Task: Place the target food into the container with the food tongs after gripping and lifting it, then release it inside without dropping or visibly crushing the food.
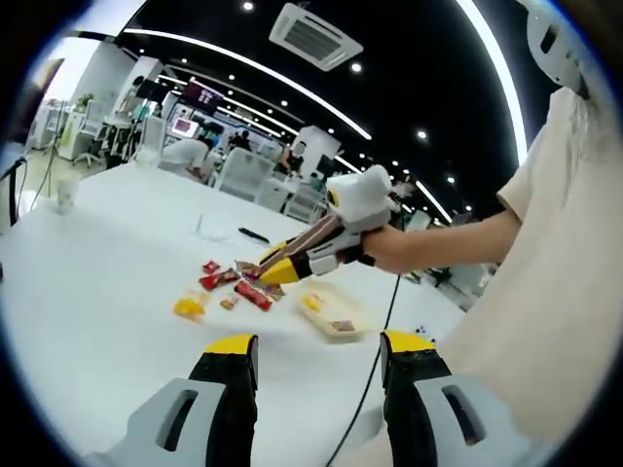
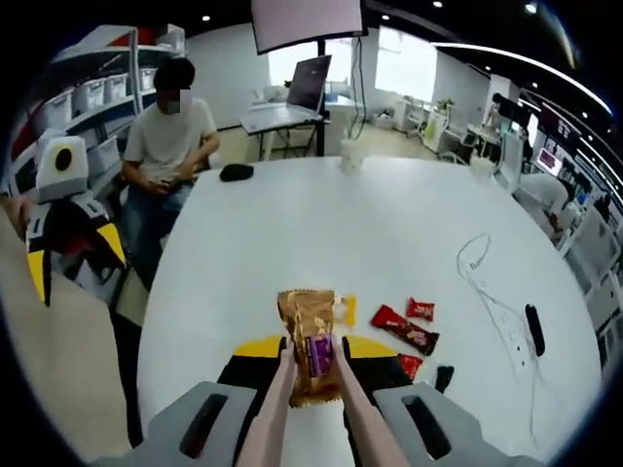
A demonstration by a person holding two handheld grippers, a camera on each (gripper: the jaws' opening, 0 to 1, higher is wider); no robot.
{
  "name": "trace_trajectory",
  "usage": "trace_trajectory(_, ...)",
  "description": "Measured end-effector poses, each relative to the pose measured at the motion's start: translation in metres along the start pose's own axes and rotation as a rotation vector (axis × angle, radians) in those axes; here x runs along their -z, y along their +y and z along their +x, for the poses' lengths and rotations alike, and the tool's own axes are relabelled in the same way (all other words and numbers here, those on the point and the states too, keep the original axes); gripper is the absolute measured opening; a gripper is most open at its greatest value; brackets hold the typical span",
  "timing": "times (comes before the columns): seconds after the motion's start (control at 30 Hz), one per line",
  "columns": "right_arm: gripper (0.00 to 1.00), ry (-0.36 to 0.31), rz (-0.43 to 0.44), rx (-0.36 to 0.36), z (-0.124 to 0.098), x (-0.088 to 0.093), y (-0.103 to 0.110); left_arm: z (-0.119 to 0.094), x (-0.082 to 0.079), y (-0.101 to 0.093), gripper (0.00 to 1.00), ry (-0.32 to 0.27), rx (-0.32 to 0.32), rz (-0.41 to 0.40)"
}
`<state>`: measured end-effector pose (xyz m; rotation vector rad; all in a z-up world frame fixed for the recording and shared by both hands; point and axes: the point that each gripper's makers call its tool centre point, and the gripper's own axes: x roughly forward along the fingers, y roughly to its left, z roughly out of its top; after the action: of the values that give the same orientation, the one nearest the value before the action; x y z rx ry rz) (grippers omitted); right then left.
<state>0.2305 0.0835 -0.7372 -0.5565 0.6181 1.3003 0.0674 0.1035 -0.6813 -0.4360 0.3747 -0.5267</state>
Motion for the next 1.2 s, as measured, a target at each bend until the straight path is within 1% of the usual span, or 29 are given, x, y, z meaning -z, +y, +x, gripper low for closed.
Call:
trace_trajectory(0.1,0.21,-0.023,0.014,0.034,-0.017,-0.003,-0.001,0.006,0.003,-0.007,0.49,0.011,0.027,0.008)
trace_trajectory(0.27,0.21,-0.042,0.029,0.073,-0.038,-0.002,-0.004,0.016,0.005,-0.017,0.49,0.022,0.063,0.021)
trace_trajectory(0.37,0.21,-0.047,0.034,0.089,-0.047,-0.001,-0.006,0.02,0.005,-0.021,0.49,0.024,0.076,0.027)
trace_trajectory(0.43,0.21,-0.055,0.038,0.113,-0.057,0.001,-0.012,0.022,0.004,-0.025,0.49,0.024,0.091,0.034)
trace_trajectory(0.5,0.21,-0.062,0.05,0.117,-0.064,0.002,-0.014,0.023,0.004,-0.027,0.49,0.024,0.097,0.039)
trace_trajectory(0.63,0.21,-0.057,0.045,0.147,-0.078,0.009,-0.02,0.025,0.001,-0.035,0.49,0.02,0.125,0.057)
trace_trajectory(0.83,0.21,-0.057,0.052,0.176,-0.09,0.015,-0.025,0.028,0.002,-0.039,0.49,0.028,0.14,0.065)
trace_trajectory(1.0,0.21,-0.056,0.078,0.21,-0.103,0.024,-0.037,0.032,0.002,-0.041,0.49,0.037,0.159,0.071)
trace_trajectory(1.2,0.21,-0.057,0.086,0.244,-0.114,0.029,-0.048,0.035,0.002,-0.043,0.49,0.045,0.168,0.077)
